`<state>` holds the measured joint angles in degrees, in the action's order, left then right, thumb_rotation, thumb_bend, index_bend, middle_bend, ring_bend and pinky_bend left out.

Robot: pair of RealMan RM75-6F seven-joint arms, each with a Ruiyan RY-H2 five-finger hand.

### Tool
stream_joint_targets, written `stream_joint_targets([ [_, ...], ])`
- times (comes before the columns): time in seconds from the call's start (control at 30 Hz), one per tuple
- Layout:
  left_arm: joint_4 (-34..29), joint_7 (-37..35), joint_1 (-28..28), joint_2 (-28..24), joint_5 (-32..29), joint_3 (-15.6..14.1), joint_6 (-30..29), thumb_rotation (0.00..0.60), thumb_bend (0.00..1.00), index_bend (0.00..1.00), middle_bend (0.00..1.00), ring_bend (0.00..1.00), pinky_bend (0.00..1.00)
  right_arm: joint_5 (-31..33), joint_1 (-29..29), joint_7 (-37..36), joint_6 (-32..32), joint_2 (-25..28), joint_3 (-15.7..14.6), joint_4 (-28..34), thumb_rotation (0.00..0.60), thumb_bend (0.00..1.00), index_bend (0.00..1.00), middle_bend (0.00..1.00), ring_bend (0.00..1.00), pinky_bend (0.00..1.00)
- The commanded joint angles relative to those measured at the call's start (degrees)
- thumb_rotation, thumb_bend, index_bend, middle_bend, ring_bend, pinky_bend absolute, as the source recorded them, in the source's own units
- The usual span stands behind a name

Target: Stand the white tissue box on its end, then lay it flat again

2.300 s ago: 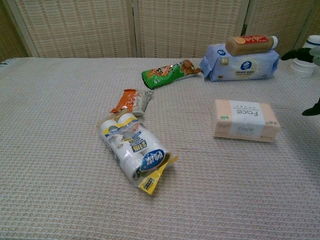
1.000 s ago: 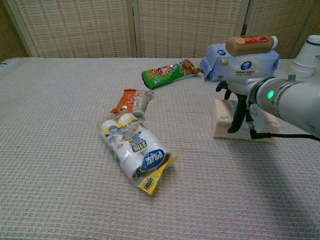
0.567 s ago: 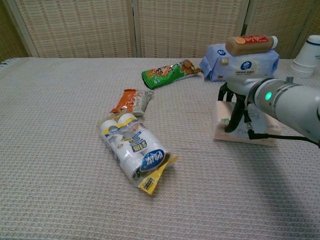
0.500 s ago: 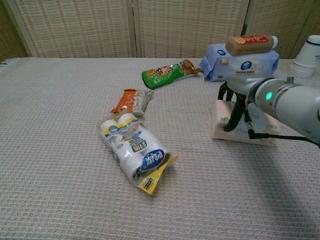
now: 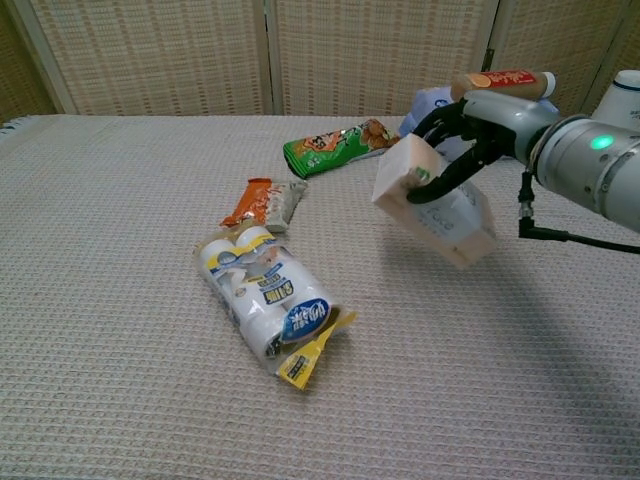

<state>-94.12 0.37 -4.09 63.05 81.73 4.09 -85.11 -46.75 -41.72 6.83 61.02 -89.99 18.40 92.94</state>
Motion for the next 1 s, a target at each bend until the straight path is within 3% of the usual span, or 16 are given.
stream_joint_targets([
  [0.03, -0.05, 0.19, 0.0, 0.1, -0.05, -0.02, 0.02, 0.6, 0.49, 0.23, 0.0, 0.0, 0.12, -37.79, 13.41, -61.31, -4.7, 6.3, -0.56, -9.24, 0.6, 0.0, 0.49, 0.42, 0.28, 0.0],
  [0.13, 0.02, 0.45, -0.03, 0.18, -0.25, 0.06, 0.06, 0.6, 0.49, 0.23, 0.0, 0.0, 0.12, -44.28, 13.89, -78.4, 1.36, 3.23, -3.96, -20.29, 0.6, 0.0, 0.5, 0.44, 0.31, 0.0],
  [0.23, 0.15, 0.64, -0.08, 0.27, -0.59, 0.09, 0.33, 0.6, 0.49, 0.23, 0.0, 0.0, 0.12, -47.11, 13.93, -86.92, 6.65, -0.64, -6.23, -30.61, 0.6, 0.0, 0.5, 0.44, 0.31, 0.0],
  [0.33, 0.26, 0.81, -0.2, 0.42, -0.79, 0.15, 0.56, 0.6, 0.49, 0.23, 0.0, 0.0, 0.12, -48.61, 14.02, -86.36, 10.59, -4.6, -8.11, -39.22, 0.6, 0.0, 0.5, 0.44, 0.31, 0.0],
  [0.63, 0.57, 0.83, -0.34, 0.52, -1.17, 0.16, 1.06, 0.6, 0.49, 0.23, 0.0, 0.0, 0.12, -47.23, 14.13, -91.98, 14.17, -12.13, -10.73, -53.77, 0.6, 0.03, 0.5, 0.44, 0.31, 0.0],
  [1.0, 0.77, 1.02, -0.36, 0.56, -1.46, 0.17, 1.24, 0.6, 0.49, 0.23, 0.0, 0.0, 0.12, -45.87, 12.48, -96.05, 15.1, -16.8, -11.87, -60.67, 0.6, 0.05, 0.5, 0.44, 0.31, 0.0],
])
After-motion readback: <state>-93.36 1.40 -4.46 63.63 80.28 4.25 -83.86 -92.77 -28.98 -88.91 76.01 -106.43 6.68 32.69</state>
